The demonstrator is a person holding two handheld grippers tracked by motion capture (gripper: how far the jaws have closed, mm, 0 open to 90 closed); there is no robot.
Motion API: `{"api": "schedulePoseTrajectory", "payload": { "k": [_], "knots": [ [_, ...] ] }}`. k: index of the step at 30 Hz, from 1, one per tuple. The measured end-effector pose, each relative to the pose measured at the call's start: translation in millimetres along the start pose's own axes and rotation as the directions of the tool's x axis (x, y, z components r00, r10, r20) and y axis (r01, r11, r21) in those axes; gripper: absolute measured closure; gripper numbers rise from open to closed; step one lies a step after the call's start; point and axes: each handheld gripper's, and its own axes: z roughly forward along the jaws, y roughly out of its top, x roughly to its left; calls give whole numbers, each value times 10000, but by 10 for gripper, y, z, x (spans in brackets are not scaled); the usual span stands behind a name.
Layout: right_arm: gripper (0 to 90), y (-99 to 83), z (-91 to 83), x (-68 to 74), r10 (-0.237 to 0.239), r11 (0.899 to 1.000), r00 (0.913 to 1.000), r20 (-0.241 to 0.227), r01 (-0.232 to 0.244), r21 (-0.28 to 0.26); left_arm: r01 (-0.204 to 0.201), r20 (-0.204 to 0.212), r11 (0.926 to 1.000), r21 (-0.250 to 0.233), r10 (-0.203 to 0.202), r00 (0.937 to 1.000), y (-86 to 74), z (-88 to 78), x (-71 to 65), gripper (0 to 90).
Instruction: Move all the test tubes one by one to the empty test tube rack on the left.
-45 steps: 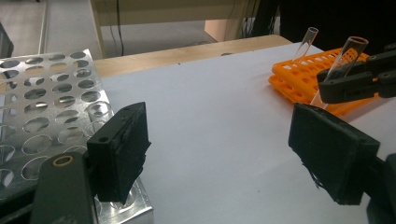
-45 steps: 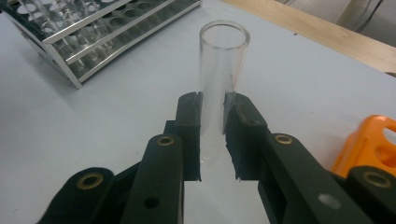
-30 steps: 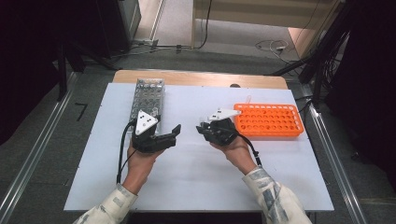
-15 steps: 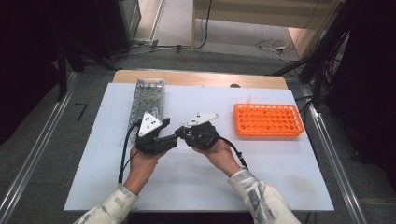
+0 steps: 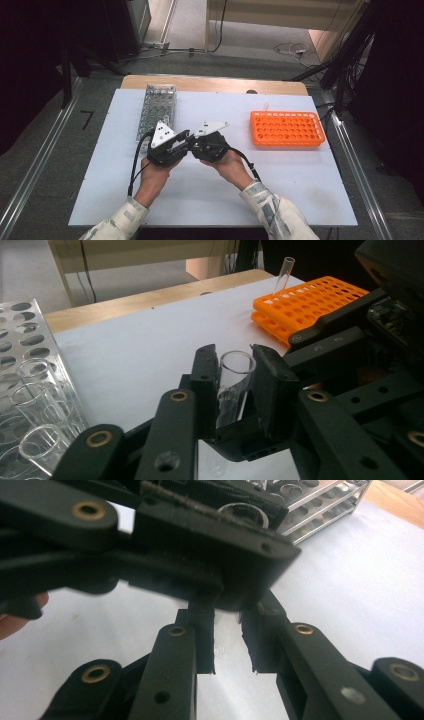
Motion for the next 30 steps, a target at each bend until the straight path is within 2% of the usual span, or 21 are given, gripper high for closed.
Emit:
{"api": "schedulePoseTrajectory", "payload": {
  "k": [7,12,20,30],
  "knots": [
    [728,-5,-24,-14,-14,10000,10000,14,14,9,84,38,9999,-58,-84,10000,10,15,5,752],
    [532,-15,-46,-42,78,9998,9999,-83,-77,179,42,33,10000,-17,-42,10000,24,42,0,755],
    [335,-74,-128,-165,290,9989,9996,48,-291,378,179,9,9998,-9,-179,9998,78,71,36,755],
    [292,-229,-317,-370,835,9960,9949,574,-851,260,353,-423,9994,-56,-355,9985,227,128,188,755]
  ]
}}
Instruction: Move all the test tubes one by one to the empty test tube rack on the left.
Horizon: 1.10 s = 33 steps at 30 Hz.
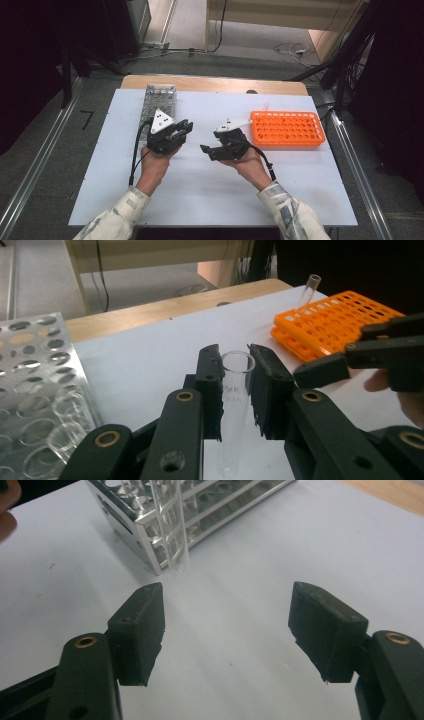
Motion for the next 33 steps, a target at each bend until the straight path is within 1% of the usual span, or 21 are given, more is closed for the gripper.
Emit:
{"api": "schedulePoseTrajectory", "payload": {
  "k": [5,10,16,18,24,26,29,33],
  "knots": [
    [292,-54,-76,-86,156,9998,9997,190,-154,-89,174,-394,9998,-22,-174,9991,111,39,140,755],
    [294,-88,-111,-142,176,9998,9995,271,-173,-104,484,-809,9987,-154,-495,9955,184,92,295,755],
    [295,-96,-130,-173,235,9996,9992,308,-231,-144,638,-1146,9977,-222,-660,9912,240,104,432,754],
    [296,-95,-132,-178,244,9996,9992,309,-239,-159,680,-1226,9972,-321,-714,9899,262,97,463,755],
    [296,-95,-131,-177,248,9996,9991,333,-243,-155,619,-1423,9972,-420,-673,9875,319,93,523,755],
    [296,-95,-136,-177,254,9996,9991,328,-248,-163,645,-1517,9967,-500,-715,9858,328,103,540,755],
    [298,-95,-146,-180,289,9994,9990,352,-282,-205,619,-1659,9972,-430,-682,9838,333,129,563,755],
    [299,-96,-159,-193,315,9993,9988,365,-306,-235,630,-1835,9969,-475,-707,9805,342,155,595,755]
  ]
}}
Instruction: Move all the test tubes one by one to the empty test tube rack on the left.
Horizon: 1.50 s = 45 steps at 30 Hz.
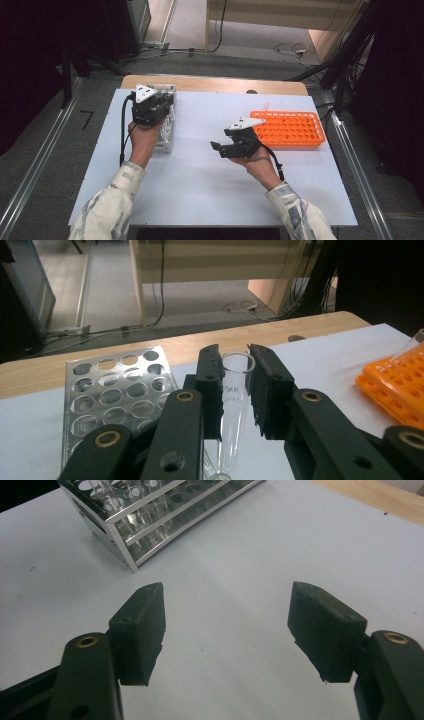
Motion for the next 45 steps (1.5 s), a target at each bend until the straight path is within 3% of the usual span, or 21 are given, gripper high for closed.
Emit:
{"api": "schedulePoseTrajectory", "payload": {
  "k": [7,21,31,45],
  "knots": [
    [300,-6,-17,-24,29,10000,10000,39,-28,-39,10,-414,10000,18,-10,9991,-5,25,66,755],
    [302,-8,-50,-38,114,9998,9999,125,-112,-139,-237,-790,9990,390,267,9965,-130,87,82,754],
    [302,-13,-50,-47,86,9999,9998,171,-84,-117,-323,-724,9961,816,382,9966,-227,132,76,753],
    [303,-18,-42,-49,56,10000,9998,182,-54,-66,-89,-627,9918,1276,170,9979,-269,135,83,739]
  ]
}}
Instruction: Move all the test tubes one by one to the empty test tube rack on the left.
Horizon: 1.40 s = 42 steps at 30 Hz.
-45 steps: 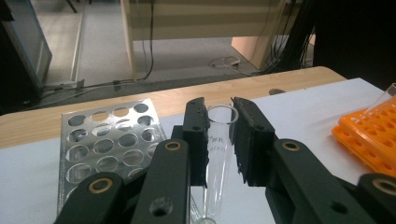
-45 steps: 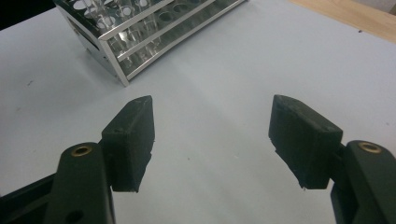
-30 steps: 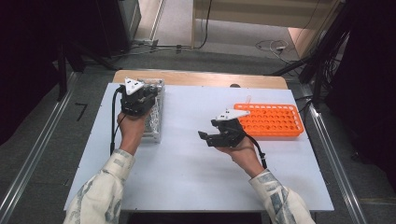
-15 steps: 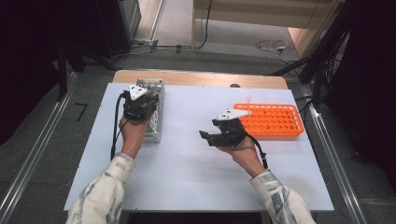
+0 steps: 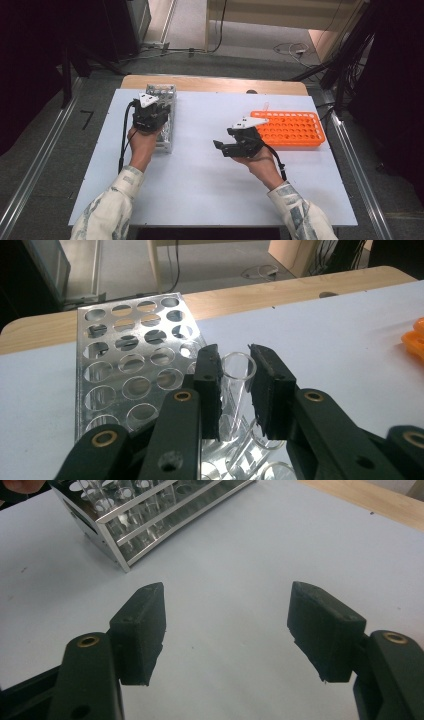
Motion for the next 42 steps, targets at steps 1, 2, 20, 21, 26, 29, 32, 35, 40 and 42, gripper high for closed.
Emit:
{"api": "schedulePoseTrajectory", "payload": {
  "k": [1,2,20,21,26,29,32,35,40,42],
  "knots": [
    [303,-1,0,2,11,10000,10000,-9,-11,-1,37,29,10000,0,-37,10000,-1,-1,-3,733],
    [302,-1,0,0,4,10000,10000,-7,-4,3,65,47,10000,23,-65,10000,-1,-3,-4,708],
    [308,-22,-82,-136,340,9993,9979,548,-331,-163,1126,621,9931,-328,-1104,9919,30,-207,-3,434],
    [309,-26,-92,-154,341,9993,9977,589,-330,-197,1105,585,9932,-364,-1083,9924,25,-228,-9,408],
    [314,-39,-154,-242,525,9982,9955,795,-501,-323,1069,565,9918,-703,-1030,9931,-32,-363,-30,313],
    [321,-58,-202,-296,633,9975,9933,962,-600,-372,1116,589,9901,-847,-1068,9925,-87,-440,-41,285],
    [322,-83,-268,-368,797,9960,9902,1148,-746,-483,1098,607,9901,-873,-1047,9926,-145,-513,-34,268],
    [320,-113,-339,-454,937,9946,9861,1371,-864,-583,1159,663,9896,-850,-1104,9917,-177,-581,-14,266],
    [320,-163,-431,-617,1329,9896,9745,1808,-1204,-786,1091,712,9905,-835,-1033,9921,-237,-679,-20,252],
    [321,-177,-451,-674,1443,9878,9704,1937,-1296,-867,1071,683,9907,-839,-1015,9925,-247,-707,-16,249]
  ]
}}
